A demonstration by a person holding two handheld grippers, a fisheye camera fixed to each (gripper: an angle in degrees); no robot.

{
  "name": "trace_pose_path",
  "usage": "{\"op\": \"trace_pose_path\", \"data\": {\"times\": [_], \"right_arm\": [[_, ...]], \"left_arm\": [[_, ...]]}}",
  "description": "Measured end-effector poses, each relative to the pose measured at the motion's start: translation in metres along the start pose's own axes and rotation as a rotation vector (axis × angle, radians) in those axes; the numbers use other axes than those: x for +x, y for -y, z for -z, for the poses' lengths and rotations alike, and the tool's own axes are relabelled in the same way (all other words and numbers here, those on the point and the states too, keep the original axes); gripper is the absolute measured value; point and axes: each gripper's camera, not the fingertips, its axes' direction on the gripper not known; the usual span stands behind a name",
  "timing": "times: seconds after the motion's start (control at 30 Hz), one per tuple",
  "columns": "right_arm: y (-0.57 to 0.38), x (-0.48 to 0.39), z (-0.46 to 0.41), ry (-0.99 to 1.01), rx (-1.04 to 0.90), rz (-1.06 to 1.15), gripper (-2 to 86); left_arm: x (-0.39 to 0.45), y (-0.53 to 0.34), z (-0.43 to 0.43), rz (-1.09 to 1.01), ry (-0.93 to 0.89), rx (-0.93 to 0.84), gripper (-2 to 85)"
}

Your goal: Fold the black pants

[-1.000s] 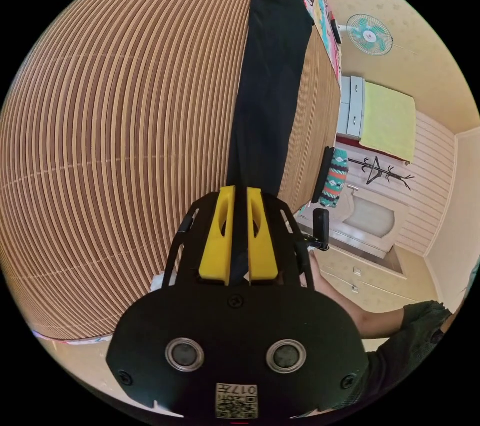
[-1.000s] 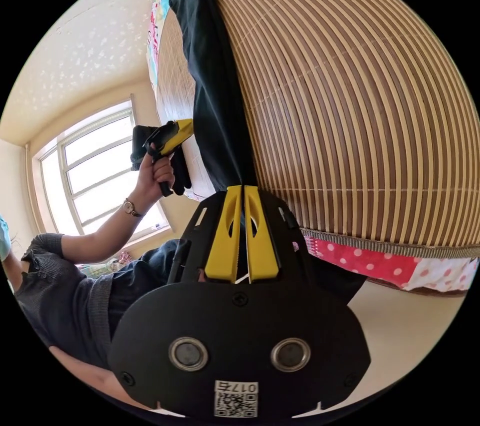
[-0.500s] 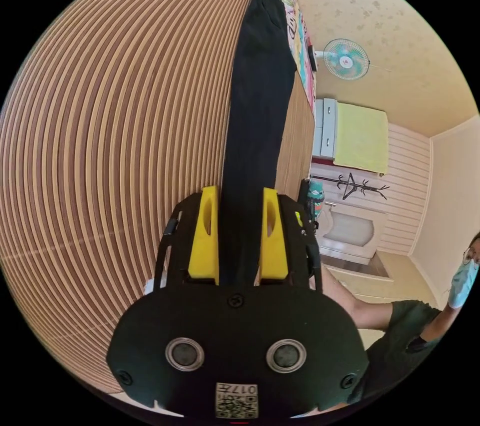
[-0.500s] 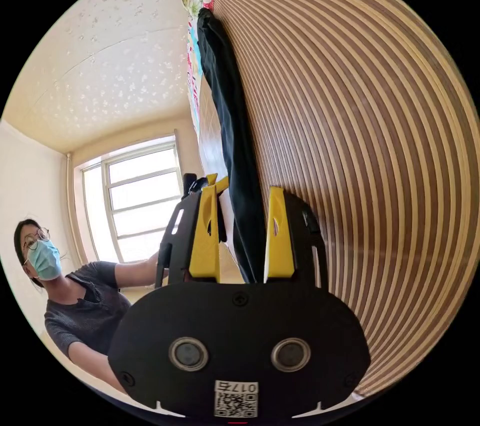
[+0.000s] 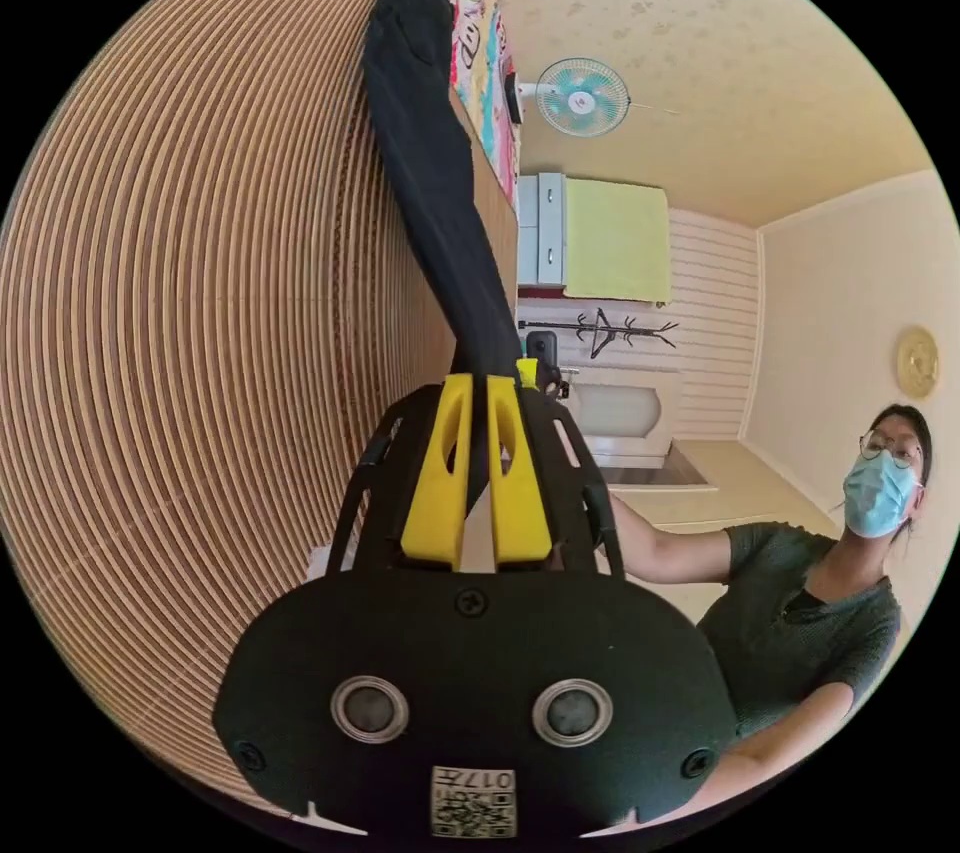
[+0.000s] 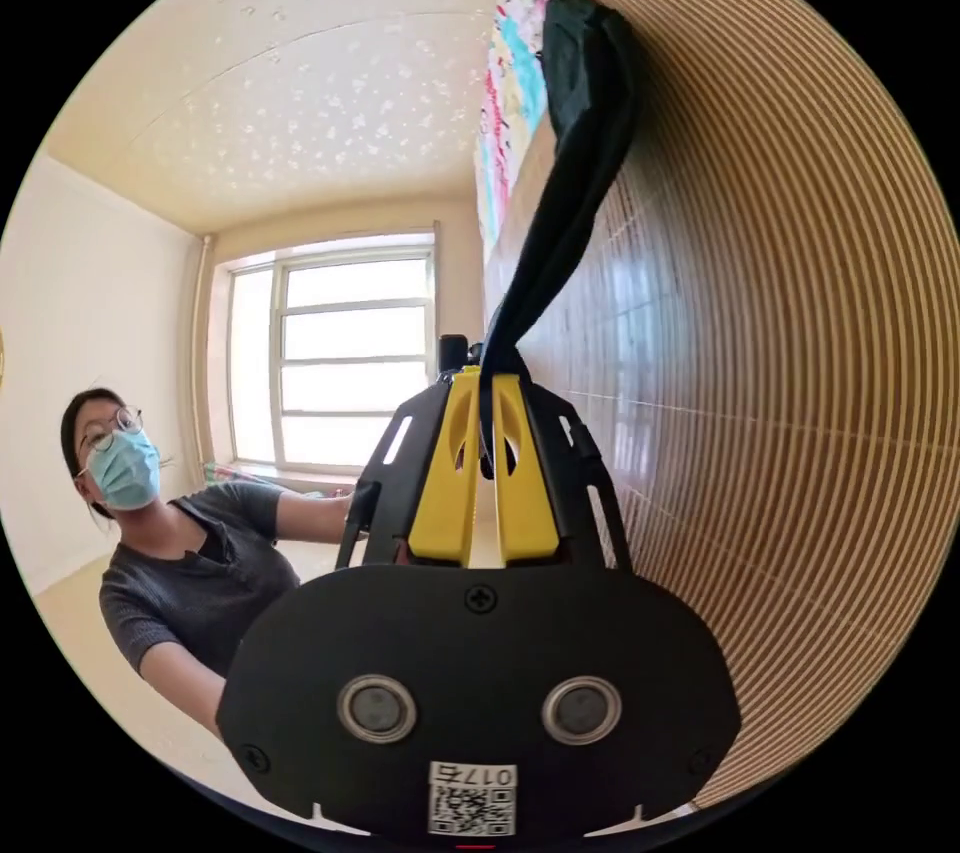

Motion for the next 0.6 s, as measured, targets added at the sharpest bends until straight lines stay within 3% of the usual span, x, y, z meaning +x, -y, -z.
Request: {"op": "trace_pose_path", "data": {"times": [0.27, 0.6], "right_arm": [[-0.107, -0.166, -0.016, 0.06, -0.046, 0.3, 2.6], [-0.221, -0.385, -0.044, 0.024, -0.138, 0.728, 2.5]], "left_arm": [[0.172, -0.121, 0.054, -0.308, -0.115, 0.068, 2.2], [0.383, -0.241, 0.104, -0.678, -0.101, 0.103, 2.1]]}}
